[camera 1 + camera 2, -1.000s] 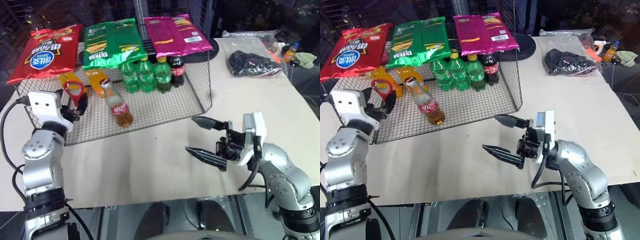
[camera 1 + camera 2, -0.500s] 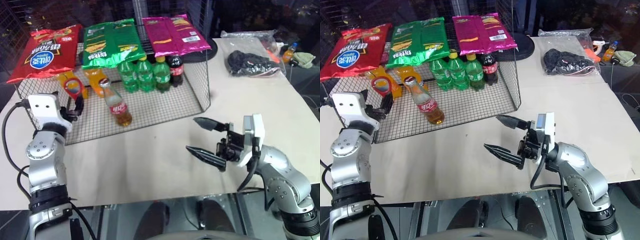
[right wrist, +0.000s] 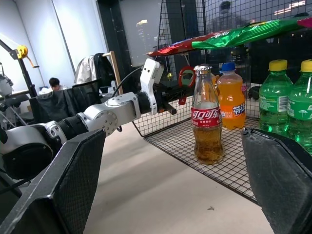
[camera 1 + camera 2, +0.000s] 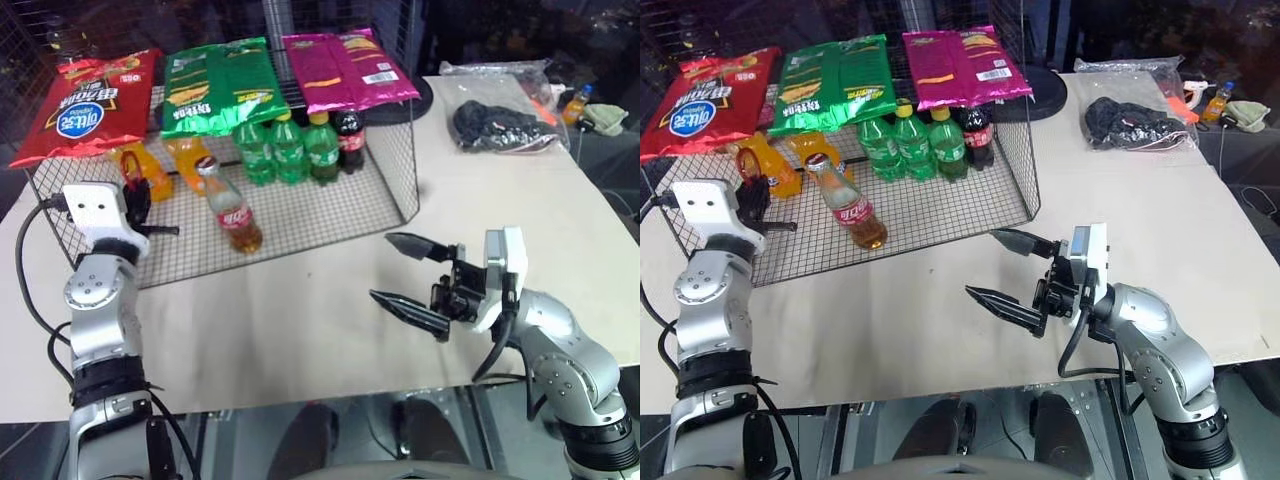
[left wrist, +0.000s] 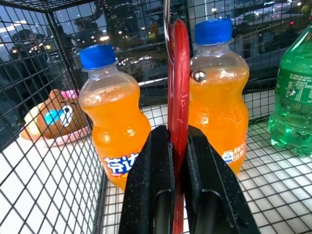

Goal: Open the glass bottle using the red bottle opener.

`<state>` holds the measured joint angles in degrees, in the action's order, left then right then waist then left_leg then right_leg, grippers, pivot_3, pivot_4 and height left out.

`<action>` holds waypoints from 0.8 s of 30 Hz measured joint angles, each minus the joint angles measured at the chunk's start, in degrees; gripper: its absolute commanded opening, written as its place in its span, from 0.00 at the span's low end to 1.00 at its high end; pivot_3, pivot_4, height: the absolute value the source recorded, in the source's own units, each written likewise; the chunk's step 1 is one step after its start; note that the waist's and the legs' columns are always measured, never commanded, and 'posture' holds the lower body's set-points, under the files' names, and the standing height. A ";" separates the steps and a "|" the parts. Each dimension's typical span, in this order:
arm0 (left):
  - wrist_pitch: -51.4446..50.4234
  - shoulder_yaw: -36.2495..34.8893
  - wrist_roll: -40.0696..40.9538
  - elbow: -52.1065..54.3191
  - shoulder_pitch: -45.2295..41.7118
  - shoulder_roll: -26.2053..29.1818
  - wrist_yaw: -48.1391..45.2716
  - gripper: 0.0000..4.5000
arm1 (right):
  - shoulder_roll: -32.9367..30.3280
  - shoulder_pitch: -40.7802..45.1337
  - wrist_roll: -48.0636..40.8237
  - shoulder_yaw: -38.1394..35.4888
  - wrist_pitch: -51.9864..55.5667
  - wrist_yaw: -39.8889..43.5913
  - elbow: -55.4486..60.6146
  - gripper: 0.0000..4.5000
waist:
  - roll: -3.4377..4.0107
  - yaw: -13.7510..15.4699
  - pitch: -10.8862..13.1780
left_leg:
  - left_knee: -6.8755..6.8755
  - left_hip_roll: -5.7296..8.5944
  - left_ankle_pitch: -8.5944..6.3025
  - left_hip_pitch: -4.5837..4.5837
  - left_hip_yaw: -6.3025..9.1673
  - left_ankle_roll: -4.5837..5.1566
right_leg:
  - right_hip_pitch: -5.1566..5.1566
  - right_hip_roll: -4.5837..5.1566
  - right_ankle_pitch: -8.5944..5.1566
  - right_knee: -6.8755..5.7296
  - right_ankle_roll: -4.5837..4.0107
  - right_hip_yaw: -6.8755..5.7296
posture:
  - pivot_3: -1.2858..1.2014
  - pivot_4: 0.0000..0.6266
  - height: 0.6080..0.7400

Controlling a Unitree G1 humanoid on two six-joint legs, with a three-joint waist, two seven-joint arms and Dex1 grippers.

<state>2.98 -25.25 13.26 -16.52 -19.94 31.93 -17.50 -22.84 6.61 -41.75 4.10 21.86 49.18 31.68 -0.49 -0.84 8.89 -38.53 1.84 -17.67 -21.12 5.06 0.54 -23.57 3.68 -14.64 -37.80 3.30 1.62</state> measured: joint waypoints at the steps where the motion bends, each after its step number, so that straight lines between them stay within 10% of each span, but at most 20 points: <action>1: 0.01 0.00 0.24 0.00 0.01 -0.05 0.00 0.02 | 0.20 0.07 -0.07 0.00 -0.01 -0.08 0.00 1.00 | 0.00 0.01 0.00 | 0.00 0.00 0.00 0.00 0.00 0.00 | 0.00 0.00 0.00 0.00 0.00 0.00 | 0.52 0.24 1.00; 24: -12.66 -3.39 21.02 16.95 7.18 -4.26 -5.56 0.02 | 0.47 1.86 -0.97 0.01 0.06 0.52 0.78 1.00 | -0.08 0.27 -0.02 | -0.14 0.01 0.00 -0.09 0.04 0.00 | 0.00 0.02 0.00 -0.03 0.00 -0.03 | 0.52 0.24 1.00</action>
<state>-9.67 -28.64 34.28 0.43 -12.77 27.68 -23.06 -22.37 8.47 -42.72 4.12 21.92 49.70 32.46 -0.57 -0.57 8.87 -38.67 1.85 -17.67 -21.22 5.10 0.54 -23.57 3.70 -14.64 -37.83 3.30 1.59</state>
